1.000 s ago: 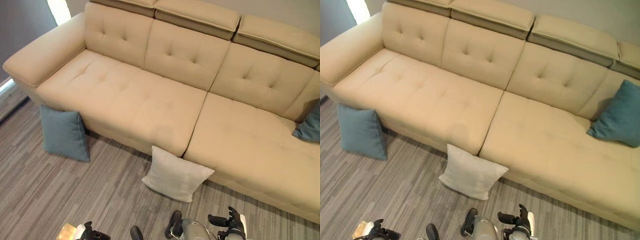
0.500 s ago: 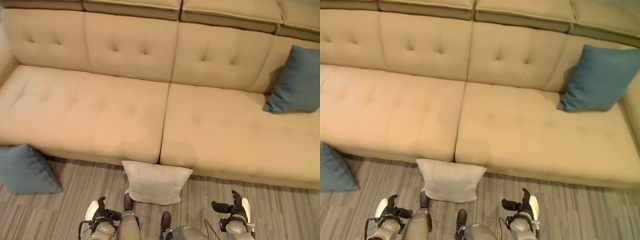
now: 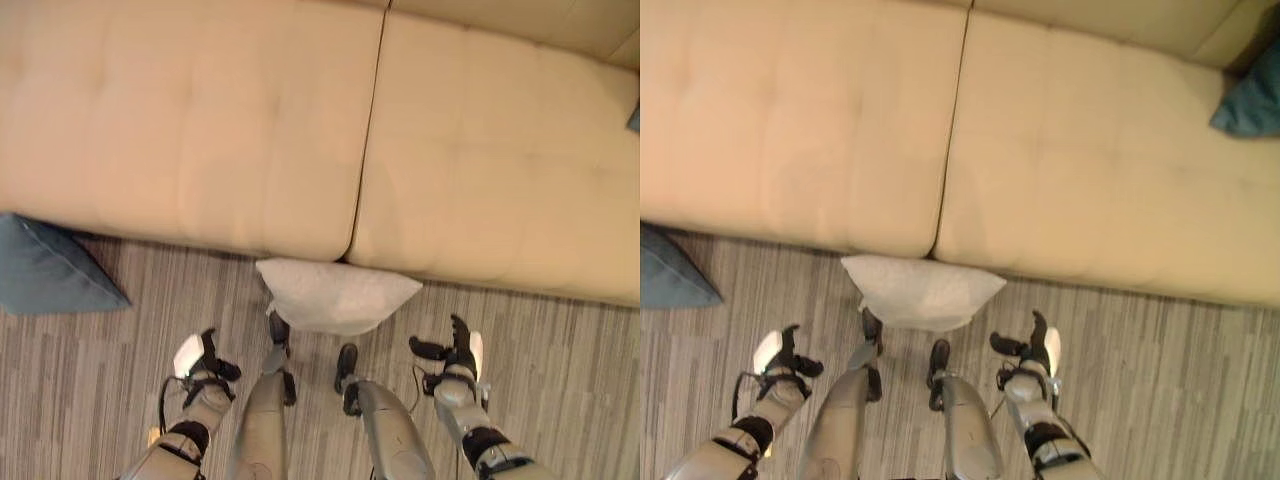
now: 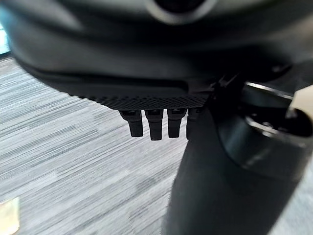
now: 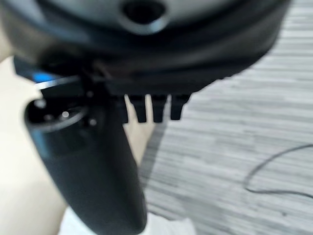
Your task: Pick up all the scattered cushions and arrange them neatly on the sofa.
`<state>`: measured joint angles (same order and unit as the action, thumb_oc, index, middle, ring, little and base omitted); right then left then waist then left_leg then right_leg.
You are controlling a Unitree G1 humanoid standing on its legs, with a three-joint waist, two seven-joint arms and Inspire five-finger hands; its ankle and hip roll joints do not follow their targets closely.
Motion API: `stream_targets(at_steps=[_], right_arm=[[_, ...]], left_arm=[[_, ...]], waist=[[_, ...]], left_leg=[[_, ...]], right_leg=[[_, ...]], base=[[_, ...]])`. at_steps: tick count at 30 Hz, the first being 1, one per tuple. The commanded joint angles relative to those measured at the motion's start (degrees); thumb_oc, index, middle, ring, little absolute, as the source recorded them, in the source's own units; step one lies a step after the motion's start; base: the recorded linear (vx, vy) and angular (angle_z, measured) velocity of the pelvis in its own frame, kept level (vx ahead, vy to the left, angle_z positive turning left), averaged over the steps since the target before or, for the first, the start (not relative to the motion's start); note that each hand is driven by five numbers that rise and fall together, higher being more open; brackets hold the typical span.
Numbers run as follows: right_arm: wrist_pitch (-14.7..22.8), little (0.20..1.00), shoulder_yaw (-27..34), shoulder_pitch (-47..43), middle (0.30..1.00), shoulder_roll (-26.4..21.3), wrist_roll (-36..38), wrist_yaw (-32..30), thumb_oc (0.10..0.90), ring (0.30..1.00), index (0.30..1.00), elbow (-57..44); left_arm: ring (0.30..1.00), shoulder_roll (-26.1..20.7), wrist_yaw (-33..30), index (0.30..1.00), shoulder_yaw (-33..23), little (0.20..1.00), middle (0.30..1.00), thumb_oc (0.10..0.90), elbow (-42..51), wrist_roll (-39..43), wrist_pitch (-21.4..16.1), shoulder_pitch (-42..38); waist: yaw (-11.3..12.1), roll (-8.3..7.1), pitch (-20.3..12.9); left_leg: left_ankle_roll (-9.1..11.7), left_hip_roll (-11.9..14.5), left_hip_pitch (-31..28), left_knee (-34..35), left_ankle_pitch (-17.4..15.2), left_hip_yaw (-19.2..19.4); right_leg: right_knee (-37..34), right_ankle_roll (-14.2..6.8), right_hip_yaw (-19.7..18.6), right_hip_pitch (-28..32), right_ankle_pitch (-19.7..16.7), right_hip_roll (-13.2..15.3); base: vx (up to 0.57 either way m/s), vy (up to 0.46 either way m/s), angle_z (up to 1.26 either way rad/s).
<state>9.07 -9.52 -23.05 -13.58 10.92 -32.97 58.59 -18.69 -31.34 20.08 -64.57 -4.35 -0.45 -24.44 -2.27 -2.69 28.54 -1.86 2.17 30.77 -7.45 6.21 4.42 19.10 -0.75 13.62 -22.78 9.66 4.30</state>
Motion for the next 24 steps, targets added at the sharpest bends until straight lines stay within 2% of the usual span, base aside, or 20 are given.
stream_targets(at_steps=[1,5,6,7,10,12,16,21,22,23,24], right_arm=[[2.79,0.9,2.16,0.48,0.9,-6.05,7.08,-4.54,0.8,0.9,0.9,0.32],[4.06,0.9,1.27,-4.7,0.9,-6.84,9.52,-5.6,0.8,0.9,0.9,1.2],[4.39,0.9,0.6,-5.69,0.9,-6.63,9.81,-5.78,0.8,0.9,0.9,0.86],[5.19,0.9,-0.29,-8.33,0.9,-6.01,10.72,-6.02,0.8,0.9,0.9,0.44],[6.47,0.9,-1.22,-10.41,0.9,-5.06,12.38,-5.88,0.8,0.9,0.9,-0.61],[8.43,0.9,-2.89,-13.28,0.9,-3.93,14.2,-5.57,0.8,0.9,0.9,-3.32],[9.36,0.9,-4.88,-16.26,0.9,-3.25,15.75,-4.12,0.8,0.9,0.9,-4.6],[8.11,0.9,-10.58,-20.17,0.9,-2.26,15.98,-0.28,0.8,0.9,0.9,-5.24],[7.89,0.599,-11.79,-20.84,0.599,-2.18,16.19,0.77,0.599,0.599,0.599,-5.25],[7.45,0.338,-14.13,-22.8,0.338,-2.17,17.54,3.3,0.425,0.338,0.338,-5.14],[7.48,0.3,-14.15,-22.94,0.3,-2.21,17.63,3.38,0.4,0.3,0.3,-5.04]], left_arm=[[0.9,1.85,-4.41,0.9,-0.53,0.9,0.9,0.8,2.09,5.07,-4.2,-3.28],[0.9,1.61,-5.56,0.9,0.02,0.9,0.9,0.8,3.62,8.42,-5.75,-9.1],[0.9,1.56,-5.97,0.9,0.83,0.9,0.9,0.8,4.15,8.57,-5.86,-10.84],[0.9,1.25,-6.53,0.9,1.51,0.9,0.9,0.8,4.04,8.47,-5.82,-14.21],[0.9,1.23,-6.7,0.9,2.42,0.9,0.9,0.8,4.71,8.88,-6.08,-17.3],[0.9,1.36,-7.05,0.9,3.67,0.9,0.9,0.8,6.11,9.44,-6.85,-20.98],[0.9,1.54,-6.1,0.9,5.0,0.9,0.9,0.8,6.27,9.79,-7.05,-24.5],[0.9,2.24,-4.82,0.9,5.84,0.9,0.9,0.8,6.08,12.45,-7.67,-29.25],[0.9,2.43,-4.57,0.9,5.92,0.9,0.9,0.8,6.42,13.29,-8.02,-30.15],[0.9,3.05,-3.5,0.9,6.17,0.9,0.9,0.8,5.85,15.57,-8.39,-32.68],[0.9,3.04,-3.46,0.9,6.14,0.9,0.9,0.8,5.75,15.62,-8.43,-32.82]], waist=[[0.37,0.99,-1.96],[0.28,1.41,-0.9],[0.28,1.41,-0.65],[-0.04,1.22,-0.3],[-0.35,1.19,-0.32],[-0.65,1.31,-0.81],[-0.95,1.63,-1.78],[-1.0,1.87,-2.47],[-0.99,1.78,-2.71],[-1.13,1.7,-3.02],[-1.15,1.71,-3.03]], left_leg=[[3.69,2.24,5.0,-5.8,-7.46,-2.72],[3.67,2.19,12.26,-8.5,-7.28,-3.92],[3.65,2.25,13.5,-8.89,-7.3,-4.28],[3.56,2.5,17.26,-10.53,-7.41,-4.71],[3.54,2.71,21.06,-11.86,-7.48,-5.41],[3.43,2.79,25.75,-12.82,-7.42,-5.97],[3.15,2.42,29.54,-13.29,-7.49,-6.49],[3.08,2.19,33.49,-13.98,-7.27,-7.09],[3.14,2.19,34.01,-14.08,-7.18,-7.25],[3.21,2.26,34.96,-14.24,-7.02,-7.35],[3.21,2.25,35.07,-14.28,-7.03,-7.34]], right_leg=[[-3.02,-3.74,0.27,-7.83,-4.81,5.61],[0.48,-3.4,0.5,-14.96,-4.11,6.15],[1.22,-3.29,0.4,-16.38,-3.97,6.14],[2.83,-3.09,0.32,-19.99,-3.72,6.27],[4.46,-2.95,0.2,-23.9,-3.28,6.34],[6.52,-2.81,-0.07,-28.91,-2.67,6.59],[8.5,-2.6,-0.81,-33.48,-1.89,6.65],[10.9,-2.27,-1.79,-38.23,-1.09,6.55],[11.08,-2.17,-1.8,-38.78,-1.02,6.45],[11.83,-2.11,-1.94,-40.05,-0.95,6.21],[11.88,-2.11,-1.96,-40.17,-0.94,6.22]], base=[[-0.07,-0.003,-0.05],[-0.05,-0.023,0.05],[-0.04,-0.061,0.18],[-0.03,-0.052,0.16],[0.01,-0.059,0.12],[0.03,-0.064,0.02],[0.03,-0.023,0.04],[0.01,-0.044,-0.01],[0.01,-0.099,0.02],[0.01,-0.068,0.02],[0.01,-0.099,0.03]])
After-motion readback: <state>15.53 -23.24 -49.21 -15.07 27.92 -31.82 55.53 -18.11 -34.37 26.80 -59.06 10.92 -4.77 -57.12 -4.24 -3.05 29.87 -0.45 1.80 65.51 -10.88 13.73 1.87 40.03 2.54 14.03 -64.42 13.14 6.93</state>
